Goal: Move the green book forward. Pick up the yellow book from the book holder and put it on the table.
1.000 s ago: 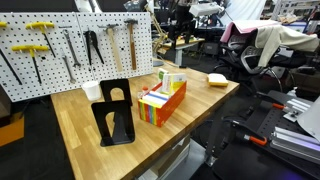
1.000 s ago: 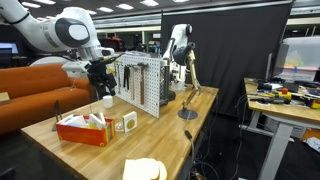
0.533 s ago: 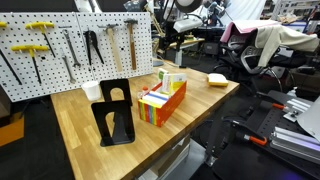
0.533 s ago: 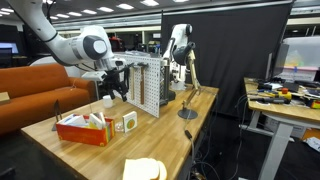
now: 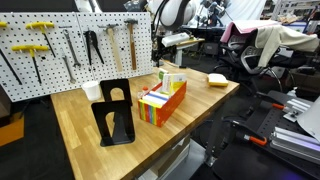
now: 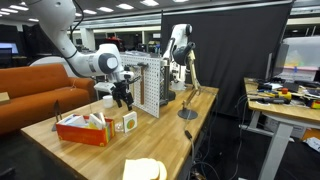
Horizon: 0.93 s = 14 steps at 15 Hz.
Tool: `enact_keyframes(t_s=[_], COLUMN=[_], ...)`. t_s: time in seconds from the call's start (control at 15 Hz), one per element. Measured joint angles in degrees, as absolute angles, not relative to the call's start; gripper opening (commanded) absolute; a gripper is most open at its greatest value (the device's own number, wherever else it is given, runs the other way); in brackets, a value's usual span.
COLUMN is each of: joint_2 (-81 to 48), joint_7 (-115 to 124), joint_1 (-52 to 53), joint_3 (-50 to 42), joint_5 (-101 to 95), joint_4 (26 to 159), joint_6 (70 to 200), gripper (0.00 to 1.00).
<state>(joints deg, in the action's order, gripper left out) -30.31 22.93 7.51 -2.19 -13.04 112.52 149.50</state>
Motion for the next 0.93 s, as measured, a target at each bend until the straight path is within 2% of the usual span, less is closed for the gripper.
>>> enact_keyframes(t_s=[0.27, 0.33, 0.47, 0.53, 0.93], joint_2=[-34.35, -35.3, -37.22, -38.15, -42.83], joint_7=[22.83, 22.73, 22.5, 22.46, 22.12], joint_1=[7.8, 8.0, 8.38, 8.48, 8.45], joint_3=[-2.85, -2.85, -2.83, -2.83, -4.75], joint_5=[-10.59, -10.1, -9.13, -8.68, -8.37], joint_4=[109.27, 108.58, 107.27, 106.51, 101.57], joint_6=[147.82, 147.58, 147.24, 147.01, 145.94], gripper=[1.0, 0.94, 0.72, 0.69, 0.25])
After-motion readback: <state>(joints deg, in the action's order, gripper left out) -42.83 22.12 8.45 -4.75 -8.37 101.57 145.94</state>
